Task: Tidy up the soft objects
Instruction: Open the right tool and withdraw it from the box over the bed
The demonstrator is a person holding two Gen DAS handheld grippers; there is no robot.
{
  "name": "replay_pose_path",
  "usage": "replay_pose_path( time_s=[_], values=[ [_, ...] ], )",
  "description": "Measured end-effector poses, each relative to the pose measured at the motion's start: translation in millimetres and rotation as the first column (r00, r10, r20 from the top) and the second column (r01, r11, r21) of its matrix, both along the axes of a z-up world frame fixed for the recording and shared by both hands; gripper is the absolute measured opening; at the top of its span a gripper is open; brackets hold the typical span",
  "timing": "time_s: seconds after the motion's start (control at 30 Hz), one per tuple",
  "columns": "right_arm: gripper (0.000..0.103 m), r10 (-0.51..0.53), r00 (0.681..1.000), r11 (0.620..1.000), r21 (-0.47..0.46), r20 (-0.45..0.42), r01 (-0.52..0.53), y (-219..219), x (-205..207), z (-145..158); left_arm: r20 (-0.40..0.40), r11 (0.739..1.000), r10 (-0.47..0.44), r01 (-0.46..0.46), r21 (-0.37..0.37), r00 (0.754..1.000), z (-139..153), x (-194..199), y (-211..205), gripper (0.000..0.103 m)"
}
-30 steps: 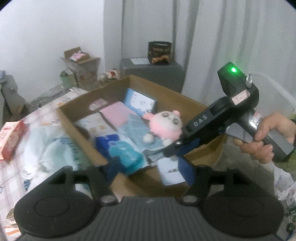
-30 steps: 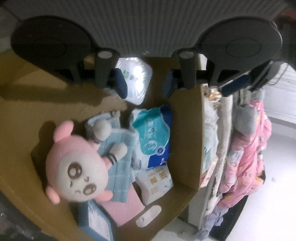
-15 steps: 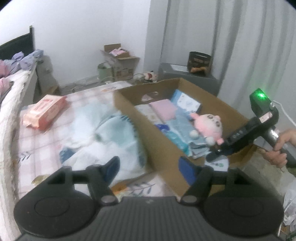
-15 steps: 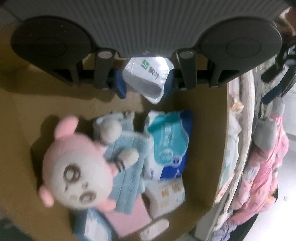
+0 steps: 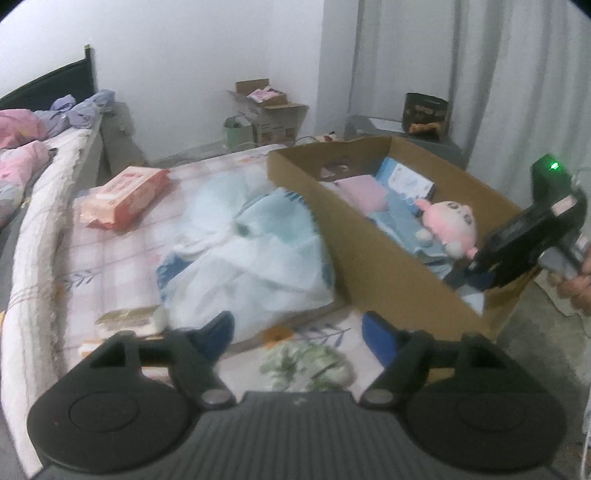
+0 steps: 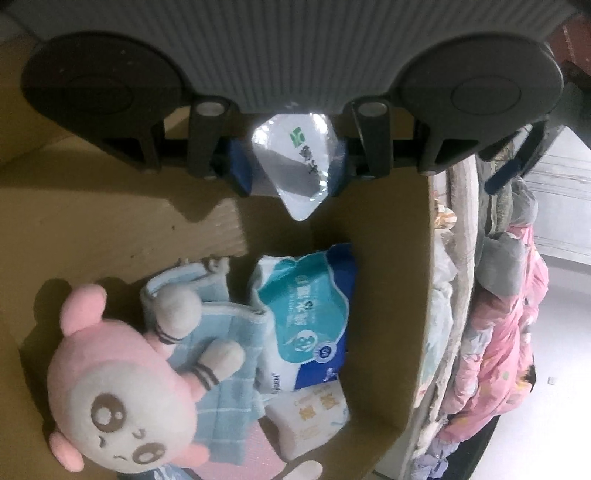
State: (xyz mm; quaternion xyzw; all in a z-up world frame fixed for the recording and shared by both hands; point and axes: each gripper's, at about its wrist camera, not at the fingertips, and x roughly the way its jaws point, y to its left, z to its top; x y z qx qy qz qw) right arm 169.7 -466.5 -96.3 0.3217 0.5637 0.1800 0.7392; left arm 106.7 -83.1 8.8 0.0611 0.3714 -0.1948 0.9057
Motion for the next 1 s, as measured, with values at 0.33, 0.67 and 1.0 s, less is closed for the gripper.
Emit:
replay_pose_path(
  time_s=[0.33, 0.67, 1.0],
  values=[
    [0.076, -0.078, 0.962, 0.995, -0.041, 0.262, 0.091, 11, -21, 71, 0.005, 0.995, 0.099, -0.099, -0.006, 0.995, -6, -11, 29, 0.090],
    [0.077, -0.038, 0.898, 0.999, 0.045, 0.438, 0.020, 77, -36, 111, 0.049, 0.984, 0.176, -0.176, 0.004, 0.983, -8, -27, 54, 0.092],
    [0.077, 0.013, 0.906, 0.992, 0.108, 0.423, -0.064, 144, -33, 104, 0.045, 0.965, 0.262, -0.261, -0.030, 0.964, -19, -36, 94, 0.092]
  ],
)
